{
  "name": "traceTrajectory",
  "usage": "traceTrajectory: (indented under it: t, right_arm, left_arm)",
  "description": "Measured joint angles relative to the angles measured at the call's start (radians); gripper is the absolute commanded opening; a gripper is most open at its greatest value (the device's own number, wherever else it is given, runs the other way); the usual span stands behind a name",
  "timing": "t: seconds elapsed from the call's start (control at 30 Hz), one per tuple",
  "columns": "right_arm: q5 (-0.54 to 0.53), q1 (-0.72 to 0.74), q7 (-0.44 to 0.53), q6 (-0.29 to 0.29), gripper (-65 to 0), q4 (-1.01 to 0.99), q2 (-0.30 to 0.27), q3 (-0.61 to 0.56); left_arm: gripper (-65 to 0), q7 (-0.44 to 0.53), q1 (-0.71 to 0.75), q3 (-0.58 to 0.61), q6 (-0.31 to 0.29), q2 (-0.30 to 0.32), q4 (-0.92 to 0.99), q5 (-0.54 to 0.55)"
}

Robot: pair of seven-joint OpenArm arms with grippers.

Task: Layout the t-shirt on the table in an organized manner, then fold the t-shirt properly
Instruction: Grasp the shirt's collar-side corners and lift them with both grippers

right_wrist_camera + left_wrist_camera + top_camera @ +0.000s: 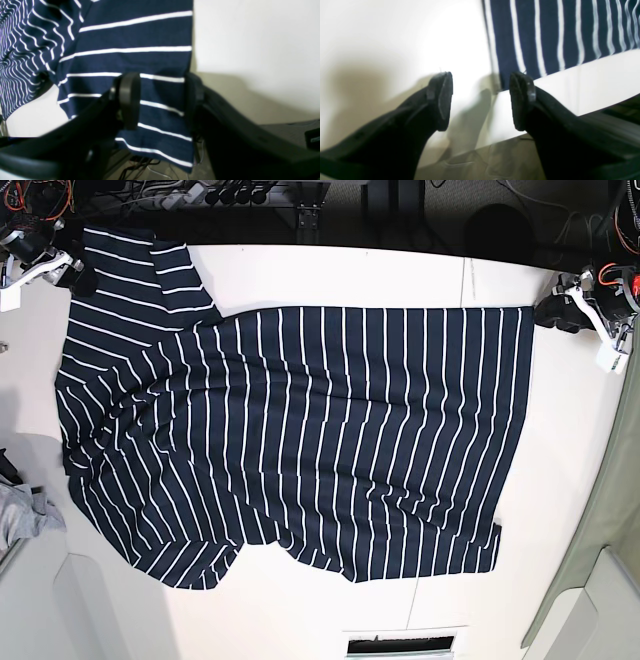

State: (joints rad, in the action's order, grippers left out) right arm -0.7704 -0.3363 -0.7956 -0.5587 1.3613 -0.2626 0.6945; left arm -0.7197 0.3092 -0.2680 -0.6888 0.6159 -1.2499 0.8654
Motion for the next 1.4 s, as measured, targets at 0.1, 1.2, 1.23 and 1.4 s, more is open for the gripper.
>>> traceTrajectory:
  t: [0.1,1.2,1.23,1.4]
  right_arm:
    - [-0.001,0.001,-0.01,-0.003,-37.2,0.0,0.006,0.0]
    - [-0.089,-0.116,-0.145,-0.013,-65.0,0.249,0.046,-0.008]
    - [-0.088,-0.131,-0.144,-0.013,-65.0,0.276,0.046,-0.007]
    - [-0.1,-0.219,-0.145,-0.014,-65.0,0.377,0.044,0.019]
  left_arm:
    - [-27.0,-0.013,-0.005,0.0,0.0,-0.027,-0.001,0.014]
    - [-65.0,-0.133,0.114,0.009,0.0,0.029,-0.279,0.175]
    - [-65.0,-0.138,0.131,0.006,0.0,0.029,-0.304,0.175]
    - [-65.0,-0.137,0.216,-0.063,0.0,0.03,-0.364,0.176]
